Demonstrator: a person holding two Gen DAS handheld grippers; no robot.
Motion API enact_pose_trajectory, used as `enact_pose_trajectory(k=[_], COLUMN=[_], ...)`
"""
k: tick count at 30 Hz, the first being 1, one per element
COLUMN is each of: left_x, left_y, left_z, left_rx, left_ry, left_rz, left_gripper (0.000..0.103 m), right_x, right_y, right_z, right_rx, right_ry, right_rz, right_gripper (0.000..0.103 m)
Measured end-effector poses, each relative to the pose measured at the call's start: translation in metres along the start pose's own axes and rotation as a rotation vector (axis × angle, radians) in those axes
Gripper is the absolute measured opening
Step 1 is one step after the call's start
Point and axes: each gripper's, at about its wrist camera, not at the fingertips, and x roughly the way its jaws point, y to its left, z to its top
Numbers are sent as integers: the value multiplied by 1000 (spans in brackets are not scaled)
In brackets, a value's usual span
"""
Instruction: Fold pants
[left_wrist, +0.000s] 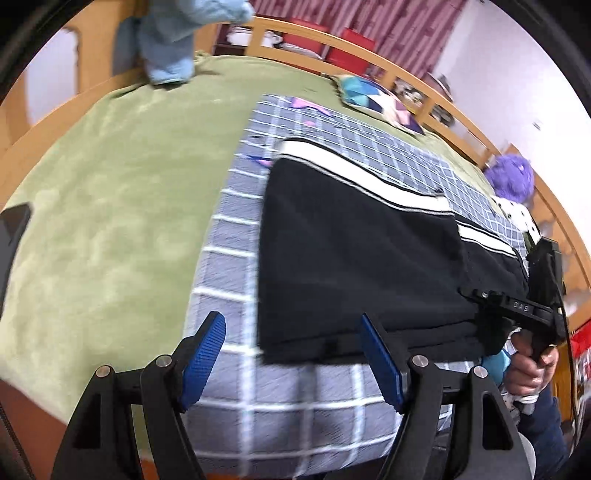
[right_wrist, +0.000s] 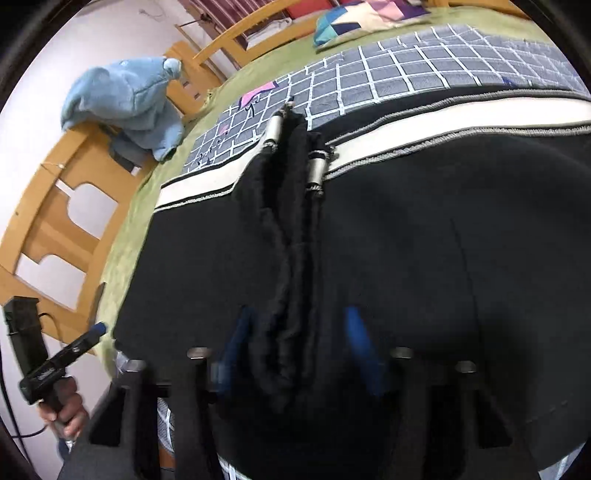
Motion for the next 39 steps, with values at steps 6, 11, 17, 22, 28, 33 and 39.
enact_pose_trajectory(k=[6,11,17,22,28,33,39], left_x=[-18,-10,14,59,53,64,61], left_y=[28,27,-7,-18,-9,-13,-16], left_z=[-3,8,13,-11,1,2,4], left_rx=[-38,-67,51,140,96,129,146], left_ry=[-45,-60,-41,47,58,76,69], left_rz=[1,-72,-67,20,-57,-55,-61], left_gripper=[73,73,76,78,78,82,83], right_x=[-52,-21,-43,-74,-52,13,16], right_y=[-7,-1,5,21,28,21,0], right_z=[2,-25,-23,-5,54,90,99], right_rx=[94,0,-58,-175,-219,-223,-185], right_ry=[-99,34,19,-89,-166,-71,-108], right_rz=[185,12,6,-31,-73,-125,-140], right_gripper=[12,23,26,42,46,14,8])
